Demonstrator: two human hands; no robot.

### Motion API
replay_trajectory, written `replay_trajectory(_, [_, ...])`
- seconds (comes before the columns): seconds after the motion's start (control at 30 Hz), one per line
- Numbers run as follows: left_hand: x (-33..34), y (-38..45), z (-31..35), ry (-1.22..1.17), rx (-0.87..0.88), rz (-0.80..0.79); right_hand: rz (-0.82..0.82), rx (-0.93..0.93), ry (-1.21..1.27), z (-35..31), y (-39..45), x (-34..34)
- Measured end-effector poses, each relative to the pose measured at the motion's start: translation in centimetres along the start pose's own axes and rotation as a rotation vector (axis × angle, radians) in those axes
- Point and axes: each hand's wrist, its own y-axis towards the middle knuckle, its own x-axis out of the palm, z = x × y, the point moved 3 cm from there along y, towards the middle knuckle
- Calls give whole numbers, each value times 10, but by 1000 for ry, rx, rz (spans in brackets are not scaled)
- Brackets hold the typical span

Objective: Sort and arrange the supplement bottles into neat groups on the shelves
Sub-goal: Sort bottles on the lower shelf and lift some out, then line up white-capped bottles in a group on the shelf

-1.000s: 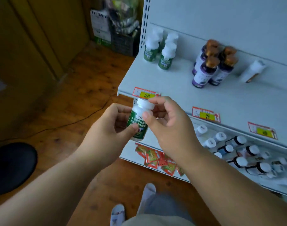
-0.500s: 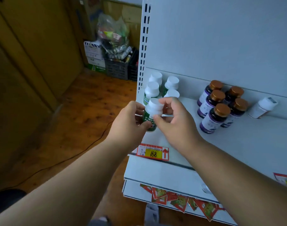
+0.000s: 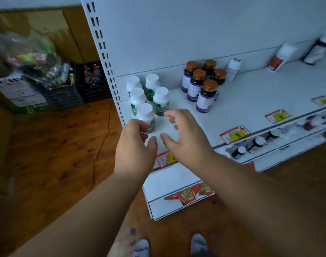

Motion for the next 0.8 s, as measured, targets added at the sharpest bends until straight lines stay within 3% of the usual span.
replay_trajectory(0.33, [87, -90, 96, -26, 321, -205, 146, 148, -44, 82, -126, -127])
replay_trajectory(0.53, [190, -150, 149, -53, 337, -264, 132, 169, -79, 165, -184, -199])
replay_trajectory(0.8, [290, -138, 126, 47, 270, -361, 83, 295, -17, 275, -183, -173])
